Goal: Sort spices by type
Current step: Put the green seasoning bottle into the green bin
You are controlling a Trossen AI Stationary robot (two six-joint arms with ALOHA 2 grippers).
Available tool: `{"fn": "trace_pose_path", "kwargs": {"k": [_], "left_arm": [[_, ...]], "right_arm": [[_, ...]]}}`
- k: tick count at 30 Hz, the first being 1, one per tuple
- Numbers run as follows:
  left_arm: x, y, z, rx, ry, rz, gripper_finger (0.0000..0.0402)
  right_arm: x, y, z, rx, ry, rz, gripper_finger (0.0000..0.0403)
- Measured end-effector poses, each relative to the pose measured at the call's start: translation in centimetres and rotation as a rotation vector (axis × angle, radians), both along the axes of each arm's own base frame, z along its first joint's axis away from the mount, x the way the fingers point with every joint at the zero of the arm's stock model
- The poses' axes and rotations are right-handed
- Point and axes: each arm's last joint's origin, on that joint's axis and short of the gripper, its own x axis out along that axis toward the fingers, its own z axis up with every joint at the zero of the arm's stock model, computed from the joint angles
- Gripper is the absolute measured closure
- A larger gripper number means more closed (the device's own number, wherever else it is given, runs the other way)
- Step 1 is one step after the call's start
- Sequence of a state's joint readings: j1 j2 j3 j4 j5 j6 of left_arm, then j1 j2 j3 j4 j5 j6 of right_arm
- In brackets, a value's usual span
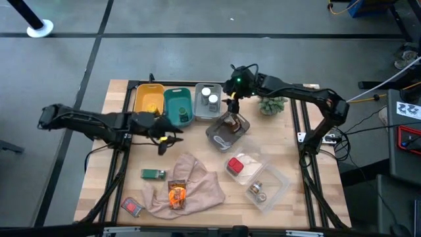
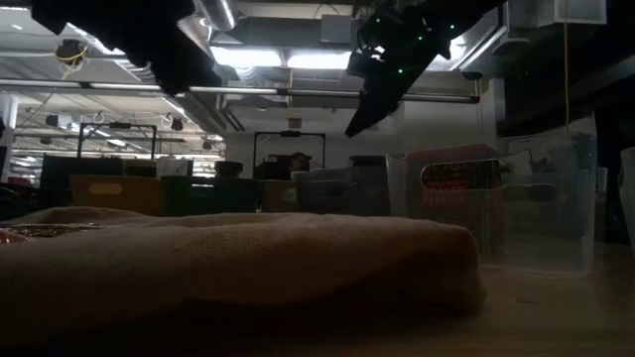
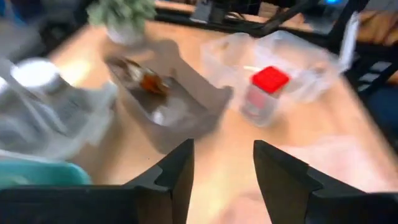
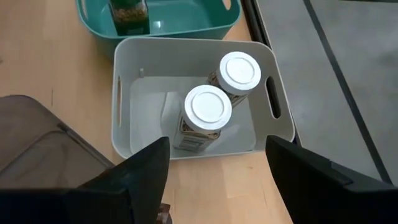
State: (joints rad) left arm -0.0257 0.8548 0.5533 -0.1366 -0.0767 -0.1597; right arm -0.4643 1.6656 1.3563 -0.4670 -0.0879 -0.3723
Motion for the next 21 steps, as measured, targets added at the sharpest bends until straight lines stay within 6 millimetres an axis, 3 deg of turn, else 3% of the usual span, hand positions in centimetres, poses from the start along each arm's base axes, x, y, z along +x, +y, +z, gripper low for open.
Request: {"fn": "trace_pose_path", "kwargs": {"k": [6, 10, 15, 21], "left_arm": [[-0.1, -1.2, -0.6, -0.161, 0.052, -0.011, 0.0197], [-0.3, -2.3, -0.7, -0.217, 0.082, -0.117, 0.0172], [-0.7, -4.3, -0.9, -0.308, 0.138, -0.233, 0.0164], [-1.6, -6.2, -2.1, -0.418, 0.305, -0.232, 0.0163]], "right_arm": [[0.0, 0.0, 0.1, 0.022, -0.01, -0.022, 0.0136], [0.0, 0.1, 0.1, 0.031, -0.015, -0.015, 0.0136], [0.0, 0.1, 0.1, 0.035, -0.017, -0.01, 0.0136], [0.0, 0.1, 0.1, 0.035, -0.018, -0.01, 0.0136]]}}
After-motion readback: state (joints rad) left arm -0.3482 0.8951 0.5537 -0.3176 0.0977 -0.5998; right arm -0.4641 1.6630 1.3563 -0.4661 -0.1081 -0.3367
